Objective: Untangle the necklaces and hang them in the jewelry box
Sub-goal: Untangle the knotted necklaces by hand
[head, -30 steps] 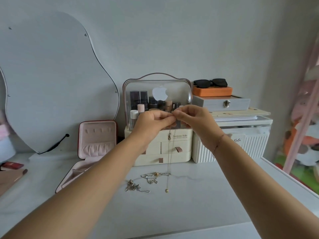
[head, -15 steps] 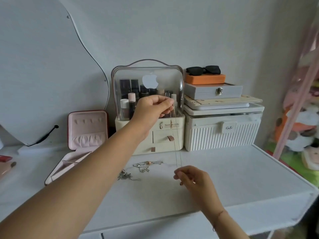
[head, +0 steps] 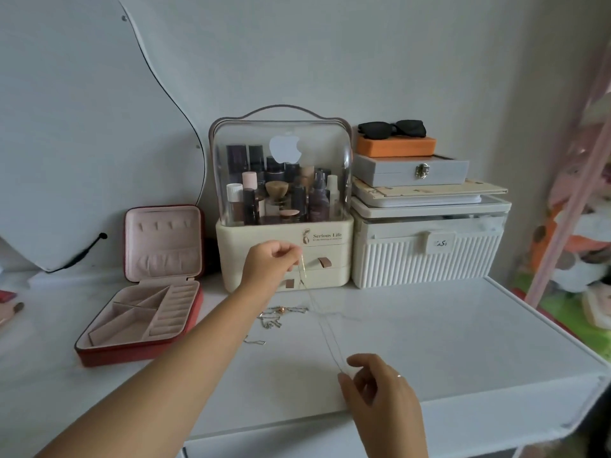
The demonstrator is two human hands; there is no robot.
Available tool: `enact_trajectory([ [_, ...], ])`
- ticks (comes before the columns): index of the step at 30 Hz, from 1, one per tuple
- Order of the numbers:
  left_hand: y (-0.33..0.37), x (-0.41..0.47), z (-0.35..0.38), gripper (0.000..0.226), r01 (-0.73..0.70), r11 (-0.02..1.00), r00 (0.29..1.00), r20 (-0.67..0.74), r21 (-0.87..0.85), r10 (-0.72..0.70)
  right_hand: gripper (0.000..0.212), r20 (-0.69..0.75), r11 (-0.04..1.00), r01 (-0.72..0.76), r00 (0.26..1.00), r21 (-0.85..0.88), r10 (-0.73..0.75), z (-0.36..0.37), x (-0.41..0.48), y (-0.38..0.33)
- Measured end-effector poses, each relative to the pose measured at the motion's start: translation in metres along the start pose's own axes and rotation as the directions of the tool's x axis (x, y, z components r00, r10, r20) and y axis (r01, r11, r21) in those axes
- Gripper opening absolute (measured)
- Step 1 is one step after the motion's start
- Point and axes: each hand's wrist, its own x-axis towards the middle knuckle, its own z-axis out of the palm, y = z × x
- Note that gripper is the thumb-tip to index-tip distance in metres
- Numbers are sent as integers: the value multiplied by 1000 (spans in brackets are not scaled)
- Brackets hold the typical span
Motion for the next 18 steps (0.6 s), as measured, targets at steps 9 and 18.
enact_trajectory([
  [9,-35,5,22,8,28,999,999,45,31,-29,12,-205,984,153,964,-92,-169,8,-2,15],
  [18,-53,7,33,5,-43,989,997,73,140,33,12,-229,974,191,949,-119,-214,10,-5,26],
])
